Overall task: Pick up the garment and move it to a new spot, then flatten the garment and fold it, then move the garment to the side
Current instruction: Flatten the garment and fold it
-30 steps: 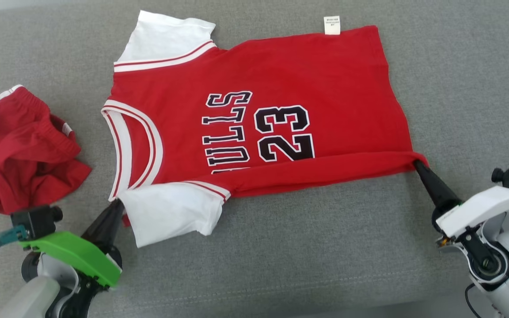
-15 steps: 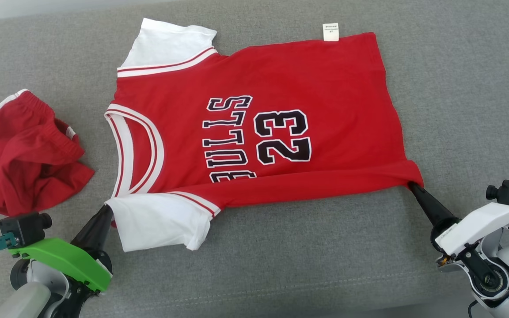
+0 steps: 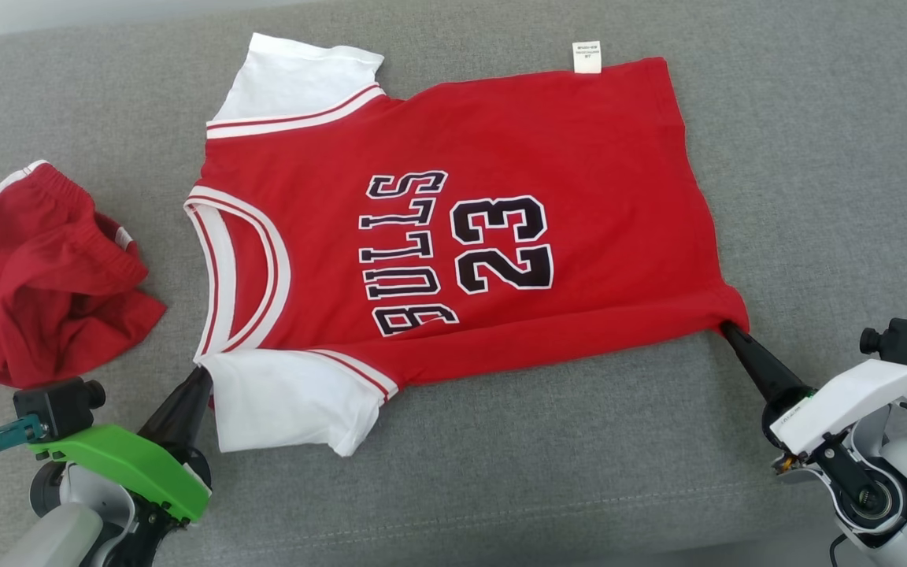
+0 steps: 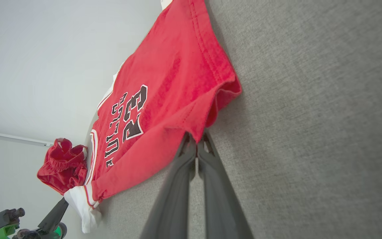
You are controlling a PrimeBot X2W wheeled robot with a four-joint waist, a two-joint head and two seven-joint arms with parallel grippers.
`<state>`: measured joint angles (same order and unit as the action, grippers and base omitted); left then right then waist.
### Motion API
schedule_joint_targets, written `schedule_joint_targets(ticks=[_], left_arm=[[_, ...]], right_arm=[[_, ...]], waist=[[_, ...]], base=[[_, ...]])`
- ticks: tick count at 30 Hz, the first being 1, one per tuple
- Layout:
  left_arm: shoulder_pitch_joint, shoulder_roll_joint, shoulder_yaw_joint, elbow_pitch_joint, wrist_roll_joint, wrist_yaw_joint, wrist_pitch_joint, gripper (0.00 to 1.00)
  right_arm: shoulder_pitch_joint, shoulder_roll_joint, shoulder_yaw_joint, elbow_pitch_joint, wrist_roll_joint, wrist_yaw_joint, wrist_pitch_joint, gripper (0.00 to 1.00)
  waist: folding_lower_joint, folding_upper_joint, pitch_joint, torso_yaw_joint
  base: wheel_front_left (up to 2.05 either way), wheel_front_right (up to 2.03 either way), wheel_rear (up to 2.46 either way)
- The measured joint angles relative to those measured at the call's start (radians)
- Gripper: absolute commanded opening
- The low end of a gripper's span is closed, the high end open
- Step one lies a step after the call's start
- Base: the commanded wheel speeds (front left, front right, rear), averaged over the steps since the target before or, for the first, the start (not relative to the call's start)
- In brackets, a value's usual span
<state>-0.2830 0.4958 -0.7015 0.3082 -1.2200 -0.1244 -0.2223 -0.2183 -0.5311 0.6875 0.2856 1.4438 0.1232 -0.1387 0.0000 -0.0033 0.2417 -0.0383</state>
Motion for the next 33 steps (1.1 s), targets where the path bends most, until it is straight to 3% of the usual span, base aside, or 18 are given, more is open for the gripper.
schedule_joint_targets(ticks=[1,2,3,4,5,6,13,25,33], left_arm=[[0.000,0.000,0.000,0.001,0.000,0.000,0.000,0.09],[0.000,0.000,0.000,0.005,0.000,0.000,0.000,0.35],[0.000,0.000,0.001,0.009,0.000,0.000,0.000,1.00],[0.000,-0.001,0.004,0.012,0.000,0.000,0.000,1.00],[0.000,-0.001,0.007,0.015,0.000,0.000,0.000,1.00],[-0.001,-0.001,0.008,0.019,0.000,0.000,0.000,1.00],[-0.008,-0.003,-0.011,0.052,0.039,0.003,-0.001,1.00],[-0.030,0.043,0.023,0.073,0.179,0.084,-0.025,1.00],[-0.017,0.036,0.070,0.002,0.196,0.094,-0.026,1.00]], right_arm=[[-0.001,0.000,-0.002,-0.001,0.000,0.000,0.000,0.00],[-0.001,-0.001,-0.003,-0.001,0.000,0.000,-0.001,0.00],[-0.002,-0.001,-0.004,0.000,0.000,0.000,-0.002,0.00],[-0.004,-0.001,-0.006,0.000,0.000,0.000,-0.004,0.07],[-0.007,-0.001,-0.007,0.000,0.000,0.000,-0.010,0.39],[-0.010,-0.001,-0.008,0.001,0.000,0.000,-0.011,0.97],[-0.023,0.000,-0.021,0.040,-0.026,0.000,-0.046,1.00],[-0.043,-0.002,-0.072,0.071,-0.091,0.000,-0.099,1.00],[-0.038,-0.001,-0.104,0.065,-0.142,0.000,-0.109,1.00]], waist=[[0.0000,0.0000,0.000,0.000],[0.0000,0.0000,0.001,-0.001],[0.0000,0.0000,0.001,-0.001],[0.0000,0.0000,0.001,-0.002],[0.0000,0.0000,0.001,-0.002],[0.0000,0.0000,0.001,-0.003],[0.0000,0.0000,0.002,-0.005],[0.0000,0.0000,0.003,-0.003],[0.0000,0.0000,-0.002,0.004]], base=[[0.00,0.00,0.00],[0.00,0.00,0.00],[0.00,0.00,0.00],[0.00,0.00,0.00],[0.00,0.00,0.00],[0.00,0.00,0.00],[0.00,0.00,0.00],[0.00,0.00,0.00],[0.00,0.00,0.00]])
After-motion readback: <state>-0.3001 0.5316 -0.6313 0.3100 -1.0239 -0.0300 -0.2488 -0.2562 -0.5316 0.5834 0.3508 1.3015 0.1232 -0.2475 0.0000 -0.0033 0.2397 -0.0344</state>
